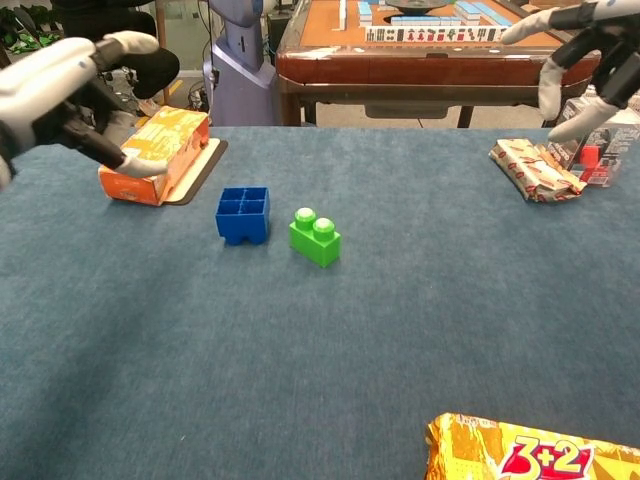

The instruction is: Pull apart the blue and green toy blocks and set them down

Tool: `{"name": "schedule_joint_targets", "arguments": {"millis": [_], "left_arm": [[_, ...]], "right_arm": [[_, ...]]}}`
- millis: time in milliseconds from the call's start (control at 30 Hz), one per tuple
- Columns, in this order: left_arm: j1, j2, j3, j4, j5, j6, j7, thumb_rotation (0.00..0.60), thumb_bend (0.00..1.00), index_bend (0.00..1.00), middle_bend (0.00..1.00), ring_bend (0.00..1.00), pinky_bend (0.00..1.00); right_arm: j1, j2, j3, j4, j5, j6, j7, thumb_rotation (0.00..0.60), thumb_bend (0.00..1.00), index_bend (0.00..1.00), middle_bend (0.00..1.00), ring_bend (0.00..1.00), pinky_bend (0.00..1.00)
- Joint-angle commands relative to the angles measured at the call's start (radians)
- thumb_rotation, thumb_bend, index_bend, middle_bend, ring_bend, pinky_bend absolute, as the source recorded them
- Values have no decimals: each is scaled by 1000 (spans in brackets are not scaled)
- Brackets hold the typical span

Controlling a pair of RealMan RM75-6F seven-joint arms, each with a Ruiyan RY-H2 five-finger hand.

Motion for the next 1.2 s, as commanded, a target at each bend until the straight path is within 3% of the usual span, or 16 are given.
{"name": "schedule_joint_targets", "arguments": {"millis": [33, 233, 400, 667, 900, 1200], "left_arm": [[62, 62, 38, 33, 56, 34, -56, 600, 52, 82, 631, 564, 808], [161, 161, 97, 114, 141, 70, -143, 600, 52, 106, 486, 397, 540], [248, 222, 139, 213, 203, 105, -252, 600, 52, 134, 434, 341, 418], [376, 345, 192, 232, 220, 74, -480, 600, 52, 153, 430, 328, 396], [458, 330, 221, 361, 263, 86, -526, 600, 52, 172, 422, 326, 390], [495, 315, 202, 409, 291, 59, -564, 600, 52, 185, 421, 326, 390]], "right_arm": [[-57, 2, -30, 45, -59, 67, -30, 600, 0, 74, 382, 420, 491], [-158, -22, -73, 121, -143, 177, -25, 600, 0, 87, 312, 320, 415], [-247, -45, -105, 176, -204, 267, 5, 600, 0, 96, 312, 314, 391], [-365, -56, -141, 228, -246, 382, -40, 600, 0, 137, 312, 306, 363], [-440, -52, -149, 236, -276, 447, -23, 600, 0, 138, 312, 306, 363], [-501, -24, -139, 199, -312, 502, -6, 600, 0, 146, 312, 306, 363]]}}
